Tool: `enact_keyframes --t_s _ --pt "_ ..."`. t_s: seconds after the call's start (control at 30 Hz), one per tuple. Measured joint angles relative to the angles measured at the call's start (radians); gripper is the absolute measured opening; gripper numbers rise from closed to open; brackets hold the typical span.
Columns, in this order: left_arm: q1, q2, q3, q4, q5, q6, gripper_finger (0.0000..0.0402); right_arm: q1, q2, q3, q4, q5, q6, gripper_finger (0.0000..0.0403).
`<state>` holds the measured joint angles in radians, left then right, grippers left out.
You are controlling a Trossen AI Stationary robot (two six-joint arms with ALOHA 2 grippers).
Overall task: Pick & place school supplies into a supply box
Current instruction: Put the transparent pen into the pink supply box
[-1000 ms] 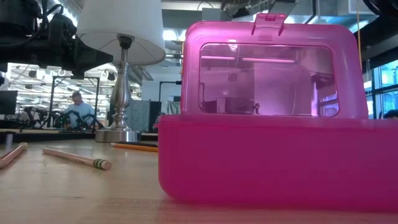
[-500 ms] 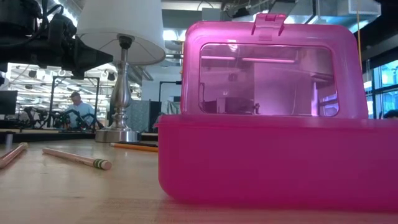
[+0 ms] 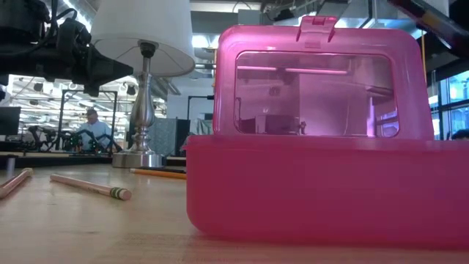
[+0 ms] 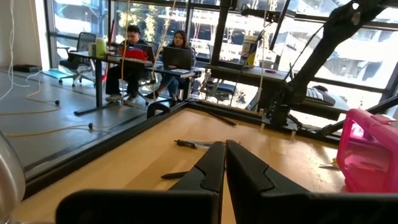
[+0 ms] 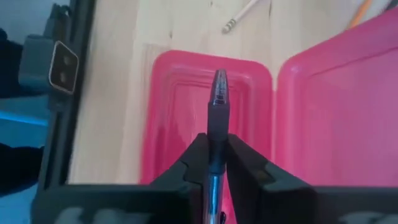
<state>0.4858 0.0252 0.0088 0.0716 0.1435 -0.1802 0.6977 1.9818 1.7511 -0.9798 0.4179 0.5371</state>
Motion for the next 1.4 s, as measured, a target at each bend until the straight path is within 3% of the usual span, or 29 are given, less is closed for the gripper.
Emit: enact_keyframes --t_s 0.57,0.87,1.1,1.4 --pt "0.0 0.0 0.0 -0.01 0.0 0.0 0.0008 -0.008 0.172 0.023 0.01 -0.005 0.143 0.0045" --pt "0.0 0.0 0.0 -0.01 0.0 0.0 0.0012 -0.028 0.219 0.023 0.013 -0.015 0.166 0.0055" --pt "0.0 0.0 0.0 -0.01 0.0 0.0 0.0008 -0.042 0.236 0.022 0.019 -0.106 0.17 0.0064" --pt "0.0 0.0 0.0 -0.01 0.0 0.0 0.0011 -0.041 0.236 0.022 0.035 -0.108 0.168 0.0069"
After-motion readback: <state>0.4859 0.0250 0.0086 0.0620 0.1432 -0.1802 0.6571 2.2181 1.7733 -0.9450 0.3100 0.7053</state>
